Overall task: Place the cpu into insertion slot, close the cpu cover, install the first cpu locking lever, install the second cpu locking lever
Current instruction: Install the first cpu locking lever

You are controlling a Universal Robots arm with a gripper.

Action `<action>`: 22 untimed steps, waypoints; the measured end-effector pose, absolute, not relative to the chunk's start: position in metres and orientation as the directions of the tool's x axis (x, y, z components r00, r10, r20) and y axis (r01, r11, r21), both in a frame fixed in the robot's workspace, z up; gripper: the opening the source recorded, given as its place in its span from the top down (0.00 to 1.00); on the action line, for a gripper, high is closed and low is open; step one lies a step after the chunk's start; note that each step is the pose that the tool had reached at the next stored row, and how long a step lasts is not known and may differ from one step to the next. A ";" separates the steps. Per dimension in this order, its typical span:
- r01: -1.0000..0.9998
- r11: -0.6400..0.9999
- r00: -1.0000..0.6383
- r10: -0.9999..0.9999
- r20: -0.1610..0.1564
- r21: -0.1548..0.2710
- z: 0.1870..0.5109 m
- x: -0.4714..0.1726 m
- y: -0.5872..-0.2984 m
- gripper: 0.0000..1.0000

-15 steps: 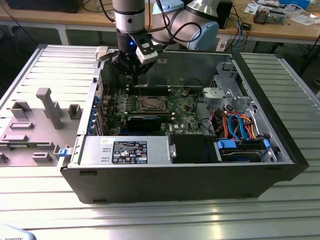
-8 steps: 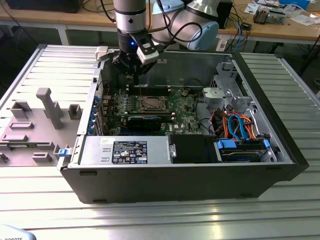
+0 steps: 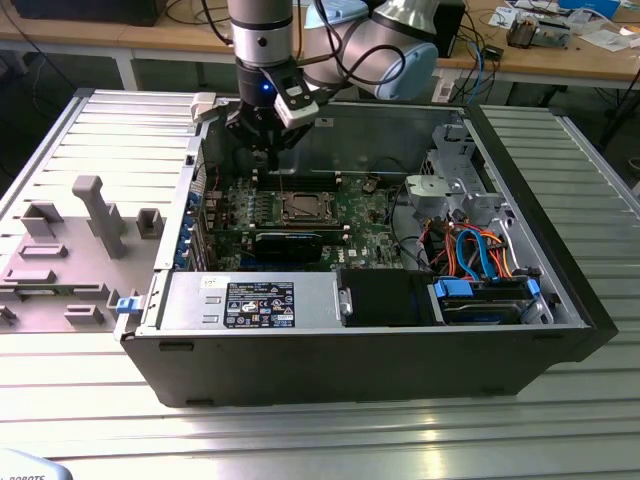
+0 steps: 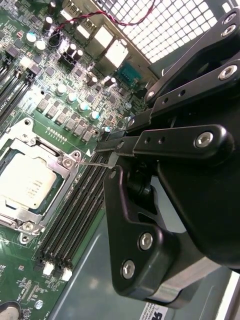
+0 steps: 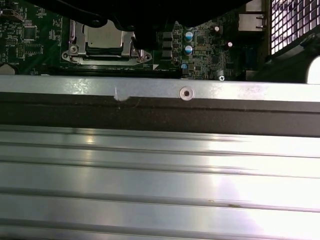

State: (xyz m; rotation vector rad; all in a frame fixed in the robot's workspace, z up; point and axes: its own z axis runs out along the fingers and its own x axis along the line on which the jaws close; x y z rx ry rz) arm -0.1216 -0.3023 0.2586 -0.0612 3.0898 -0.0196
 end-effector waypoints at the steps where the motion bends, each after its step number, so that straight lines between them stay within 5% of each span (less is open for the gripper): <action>1: -0.039 0.999 -0.998 -0.040 -0.051 -0.014 0.259 -0.121 -0.302 0.89; 22: -0.039 0.999 -0.998 -0.040 -0.051 -0.014 0.258 -0.112 -0.302 0.89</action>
